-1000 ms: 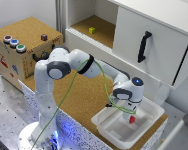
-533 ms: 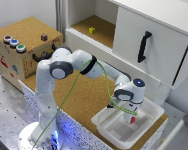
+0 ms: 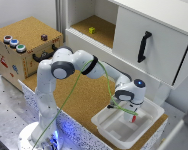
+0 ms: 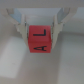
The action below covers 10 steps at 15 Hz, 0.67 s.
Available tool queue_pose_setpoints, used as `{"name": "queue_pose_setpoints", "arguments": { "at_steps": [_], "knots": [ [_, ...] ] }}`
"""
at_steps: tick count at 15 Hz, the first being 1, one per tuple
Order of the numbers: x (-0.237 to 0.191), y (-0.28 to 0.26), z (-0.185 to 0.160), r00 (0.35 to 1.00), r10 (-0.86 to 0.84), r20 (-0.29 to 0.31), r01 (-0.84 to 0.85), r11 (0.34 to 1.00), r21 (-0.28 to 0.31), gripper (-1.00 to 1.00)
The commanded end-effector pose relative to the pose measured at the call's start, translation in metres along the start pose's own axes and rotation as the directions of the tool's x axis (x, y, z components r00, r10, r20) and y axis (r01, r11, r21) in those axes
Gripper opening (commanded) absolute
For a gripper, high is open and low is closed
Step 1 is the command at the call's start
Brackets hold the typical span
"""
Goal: Place the pink object inside the left cabinet
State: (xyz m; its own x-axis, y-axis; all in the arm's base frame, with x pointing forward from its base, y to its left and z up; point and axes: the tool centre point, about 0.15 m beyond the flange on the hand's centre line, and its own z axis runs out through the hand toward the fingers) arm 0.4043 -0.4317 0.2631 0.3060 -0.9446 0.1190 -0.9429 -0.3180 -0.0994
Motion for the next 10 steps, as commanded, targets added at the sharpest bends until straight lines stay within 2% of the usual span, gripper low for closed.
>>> {"name": "queue_pose_setpoints", "arguments": {
  "at_steps": [1, 5, 6, 7, 9, 10],
  "knots": [
    [-0.047, -0.069, -0.069, 0.934, -0.354, -0.043, 0.355, 0.935, 0.015, -1.00],
    [-0.093, -0.106, -0.079, 0.806, -0.591, 0.002, 0.591, 0.806, 0.028, -1.00],
    [-0.106, -0.115, -0.086, 0.769, -0.639, -0.012, 0.639, 0.769, 0.022, -1.00],
    [-0.121, -0.125, -0.093, 0.713, -0.701, -0.015, 0.701, 0.713, 0.039, -1.00],
    [-0.152, -0.150, -0.104, 0.561, -0.827, -0.023, 0.827, 0.560, 0.044, -1.00],
    [-0.171, -0.161, -0.109, 0.465, -0.885, -0.036, 0.885, 0.463, 0.044, -1.00]
  ]
}}
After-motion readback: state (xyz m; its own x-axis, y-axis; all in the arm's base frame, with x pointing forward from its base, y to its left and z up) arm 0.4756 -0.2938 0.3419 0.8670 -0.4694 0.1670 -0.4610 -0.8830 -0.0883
